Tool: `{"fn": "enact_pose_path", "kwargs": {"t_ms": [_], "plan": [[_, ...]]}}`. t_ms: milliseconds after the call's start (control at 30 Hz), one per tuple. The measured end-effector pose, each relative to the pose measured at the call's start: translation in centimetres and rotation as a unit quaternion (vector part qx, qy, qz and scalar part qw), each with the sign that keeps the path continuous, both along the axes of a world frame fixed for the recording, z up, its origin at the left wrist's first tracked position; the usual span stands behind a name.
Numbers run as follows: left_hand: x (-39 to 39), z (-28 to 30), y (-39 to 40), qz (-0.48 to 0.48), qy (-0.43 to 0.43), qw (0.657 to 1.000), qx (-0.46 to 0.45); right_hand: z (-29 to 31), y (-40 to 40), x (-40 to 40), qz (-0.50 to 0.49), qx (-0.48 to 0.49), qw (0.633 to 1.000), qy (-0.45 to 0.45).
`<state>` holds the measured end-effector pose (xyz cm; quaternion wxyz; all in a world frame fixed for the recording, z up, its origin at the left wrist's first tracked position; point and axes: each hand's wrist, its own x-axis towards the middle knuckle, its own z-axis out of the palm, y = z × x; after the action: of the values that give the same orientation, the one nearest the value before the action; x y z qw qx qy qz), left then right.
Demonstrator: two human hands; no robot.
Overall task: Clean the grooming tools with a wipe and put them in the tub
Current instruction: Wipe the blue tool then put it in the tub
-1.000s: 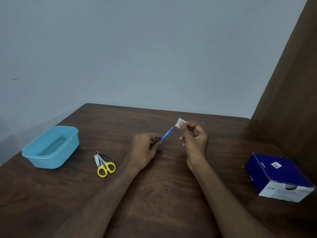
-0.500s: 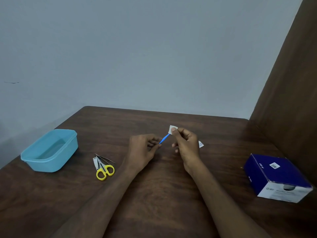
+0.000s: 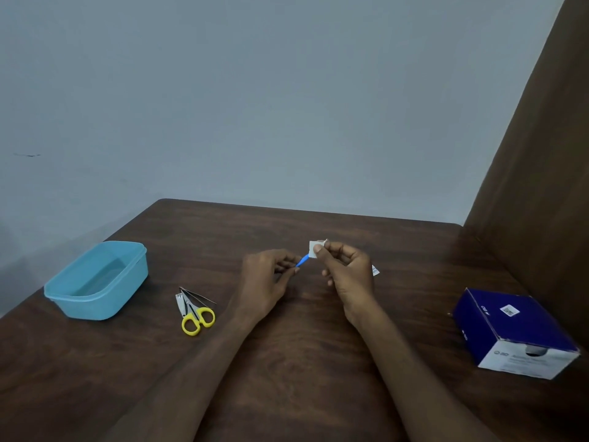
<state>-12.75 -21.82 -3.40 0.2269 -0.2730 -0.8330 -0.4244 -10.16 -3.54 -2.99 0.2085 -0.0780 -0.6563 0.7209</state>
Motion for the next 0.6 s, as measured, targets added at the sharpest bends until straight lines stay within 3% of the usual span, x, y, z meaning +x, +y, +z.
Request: {"fn": "enact_pose_path", "kwargs": {"t_ms": [600], "plan": [[-0.04,0.02,0.28,0.000,-0.007,1.000,-0.009,0.46,-0.16,-0.29,-0.010,-0.024,1.000,-0.012]]}}
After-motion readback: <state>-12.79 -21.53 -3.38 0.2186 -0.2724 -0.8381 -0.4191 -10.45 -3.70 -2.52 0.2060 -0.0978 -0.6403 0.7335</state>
